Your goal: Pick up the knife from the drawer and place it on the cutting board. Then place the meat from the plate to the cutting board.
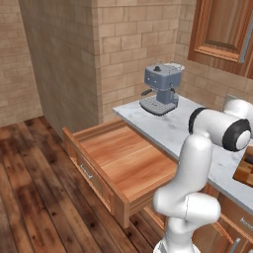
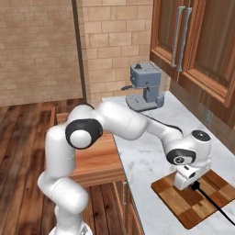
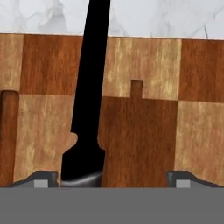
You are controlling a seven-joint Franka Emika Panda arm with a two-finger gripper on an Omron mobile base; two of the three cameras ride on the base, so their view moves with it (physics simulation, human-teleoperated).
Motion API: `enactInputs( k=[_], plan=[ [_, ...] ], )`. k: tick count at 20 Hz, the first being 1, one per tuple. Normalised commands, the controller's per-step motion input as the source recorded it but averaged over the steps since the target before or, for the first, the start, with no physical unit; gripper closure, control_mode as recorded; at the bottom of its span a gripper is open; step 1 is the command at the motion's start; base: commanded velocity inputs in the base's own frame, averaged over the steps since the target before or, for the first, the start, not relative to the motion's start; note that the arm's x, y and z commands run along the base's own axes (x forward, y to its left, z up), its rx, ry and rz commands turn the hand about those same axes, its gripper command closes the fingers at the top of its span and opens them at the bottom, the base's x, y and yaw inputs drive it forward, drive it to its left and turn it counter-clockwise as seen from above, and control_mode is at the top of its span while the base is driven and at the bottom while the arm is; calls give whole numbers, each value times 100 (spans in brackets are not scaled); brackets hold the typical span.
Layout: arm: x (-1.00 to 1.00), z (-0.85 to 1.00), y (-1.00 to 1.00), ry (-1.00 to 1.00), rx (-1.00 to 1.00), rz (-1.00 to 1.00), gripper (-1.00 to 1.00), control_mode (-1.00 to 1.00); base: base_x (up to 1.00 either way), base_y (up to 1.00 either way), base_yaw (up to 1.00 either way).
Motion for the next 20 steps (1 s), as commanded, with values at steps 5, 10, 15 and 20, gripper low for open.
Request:
enactInputs(
  k=[5,10,15,20],
  plan=[
    [-36,53,43,0,-4,0,-100,-100,0,0,0],
    [-35,32,84,0,-9,0,-100,-100,0,0,0],
    [-26,13,89,0,-11,8,-100,-100,0,0,0],
    [-6,1,67,0,-7,30,-100,-100,0,0,0]
  ],
)
